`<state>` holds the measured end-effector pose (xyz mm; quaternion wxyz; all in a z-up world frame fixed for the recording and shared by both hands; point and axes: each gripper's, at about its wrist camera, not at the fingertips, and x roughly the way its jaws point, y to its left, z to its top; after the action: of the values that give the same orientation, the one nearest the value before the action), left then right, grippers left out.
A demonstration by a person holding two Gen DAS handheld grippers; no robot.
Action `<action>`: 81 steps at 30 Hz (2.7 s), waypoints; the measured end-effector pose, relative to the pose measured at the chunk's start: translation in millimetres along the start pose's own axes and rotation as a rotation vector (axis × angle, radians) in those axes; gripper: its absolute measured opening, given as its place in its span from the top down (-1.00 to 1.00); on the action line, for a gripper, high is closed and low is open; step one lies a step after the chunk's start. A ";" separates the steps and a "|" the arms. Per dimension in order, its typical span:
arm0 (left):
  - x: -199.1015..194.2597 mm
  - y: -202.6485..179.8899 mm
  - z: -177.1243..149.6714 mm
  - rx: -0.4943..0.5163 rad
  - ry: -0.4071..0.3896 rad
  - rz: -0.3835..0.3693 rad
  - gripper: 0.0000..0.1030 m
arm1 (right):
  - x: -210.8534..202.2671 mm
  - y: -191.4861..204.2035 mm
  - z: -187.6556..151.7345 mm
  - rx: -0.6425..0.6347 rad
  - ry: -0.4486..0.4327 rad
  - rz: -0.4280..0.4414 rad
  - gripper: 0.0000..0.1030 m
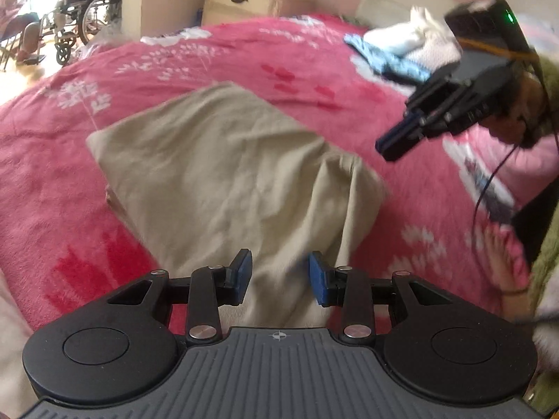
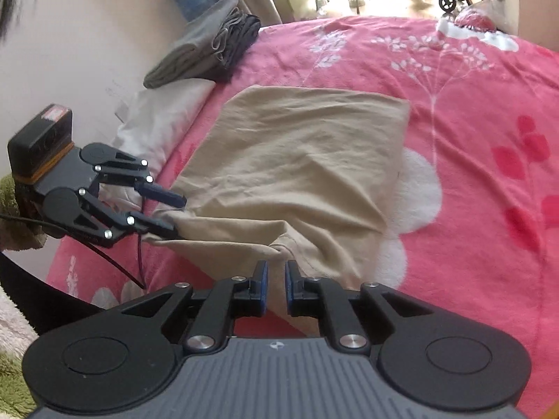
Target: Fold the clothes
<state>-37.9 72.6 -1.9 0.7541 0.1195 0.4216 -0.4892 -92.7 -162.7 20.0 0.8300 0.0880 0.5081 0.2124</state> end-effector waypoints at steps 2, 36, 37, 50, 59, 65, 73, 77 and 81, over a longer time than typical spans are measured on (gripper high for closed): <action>6.1 -1.7 5.9 0.020 0.010 -0.001 0.31 | -4.9 5.9 1.3 -0.031 -0.029 -0.008 0.64; 63.7 -70.3 22.6 0.237 -0.115 -0.048 0.92 | -14.2 -48.0 -39.1 0.146 -0.115 -0.110 0.82; 62.2 -75.8 20.4 0.280 -0.123 -0.051 0.92 | -12.5 -61.0 -37.0 0.220 -0.116 -0.114 0.82; 35.8 -75.4 9.8 0.392 -0.042 -0.012 0.60 | 2.6 -66.3 -27.1 -0.192 0.106 -0.349 -0.22; -1.4 -20.2 25.6 0.064 -0.127 0.060 0.38 | -10.1 -2.6 -17.7 -0.588 -0.170 -0.639 -0.18; 10.2 27.6 40.4 -0.110 -0.198 0.162 0.37 | -6.6 3.7 -1.7 -0.486 -0.198 -0.514 -0.02; 30.3 73.4 34.7 -0.274 -0.170 0.424 0.40 | 22.4 -20.9 -14.8 -0.124 -0.049 -0.287 0.59; 16.4 50.5 40.2 -0.215 -0.216 0.469 0.37 | 23.4 -39.7 -30.1 -0.050 0.007 -0.276 0.68; 22.2 31.9 55.0 -0.138 -0.250 0.394 0.35 | 16.4 -72.2 -16.2 0.176 -0.024 -0.138 0.67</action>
<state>21.1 41.6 7.9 0.8877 0.0864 0.3259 -0.3136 -81.5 -221.2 -26.9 0.8376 0.1280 0.5198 0.1084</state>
